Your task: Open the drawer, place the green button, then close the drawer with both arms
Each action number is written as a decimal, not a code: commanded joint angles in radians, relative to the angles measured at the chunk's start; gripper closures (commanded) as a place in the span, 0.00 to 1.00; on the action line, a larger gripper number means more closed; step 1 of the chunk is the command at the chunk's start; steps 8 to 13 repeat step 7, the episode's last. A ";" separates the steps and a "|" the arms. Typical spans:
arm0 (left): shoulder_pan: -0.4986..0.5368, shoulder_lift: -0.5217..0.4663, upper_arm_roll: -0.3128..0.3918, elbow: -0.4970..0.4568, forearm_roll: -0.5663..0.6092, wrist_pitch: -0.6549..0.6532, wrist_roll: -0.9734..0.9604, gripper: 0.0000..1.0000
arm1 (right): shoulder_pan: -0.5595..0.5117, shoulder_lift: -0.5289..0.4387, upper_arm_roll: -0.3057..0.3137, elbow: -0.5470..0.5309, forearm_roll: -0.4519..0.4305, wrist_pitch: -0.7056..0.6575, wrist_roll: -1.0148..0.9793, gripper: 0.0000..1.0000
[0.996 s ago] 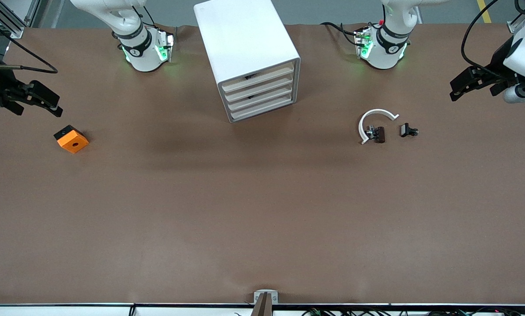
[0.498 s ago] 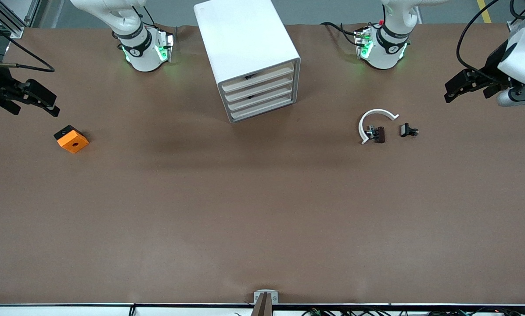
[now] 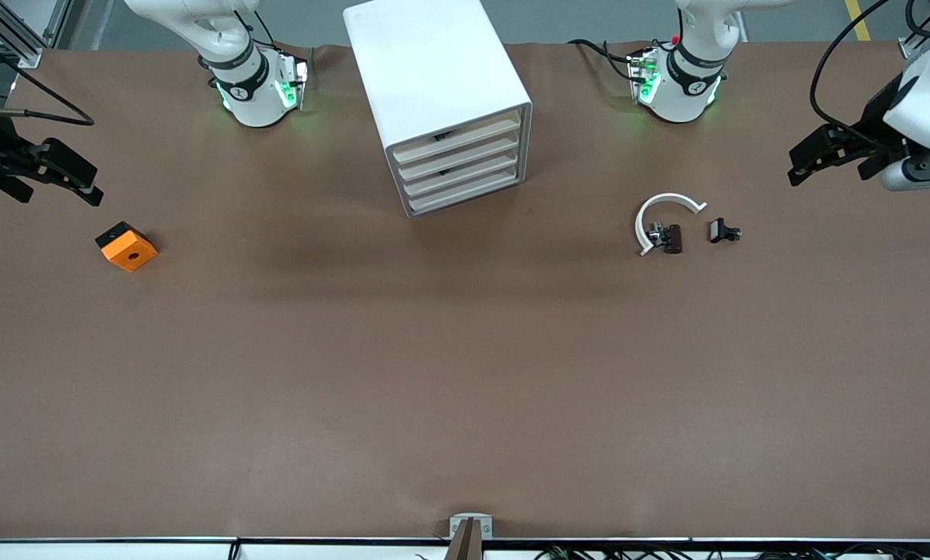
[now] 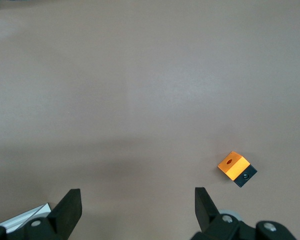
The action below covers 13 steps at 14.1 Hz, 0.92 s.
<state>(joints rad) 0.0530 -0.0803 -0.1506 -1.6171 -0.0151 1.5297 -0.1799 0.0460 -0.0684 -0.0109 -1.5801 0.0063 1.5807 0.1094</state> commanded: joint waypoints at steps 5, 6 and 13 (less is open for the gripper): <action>0.011 0.048 -0.006 0.060 0.000 -0.013 0.016 0.00 | -0.002 0.009 0.005 0.023 -0.011 -0.010 0.001 0.00; 0.011 0.047 -0.006 0.056 0.000 -0.016 0.017 0.00 | -0.002 0.009 0.005 0.023 -0.011 -0.008 0.001 0.00; 0.010 0.047 -0.006 0.059 0.000 -0.023 0.016 0.00 | -0.002 0.010 0.005 0.023 -0.011 -0.010 0.001 0.00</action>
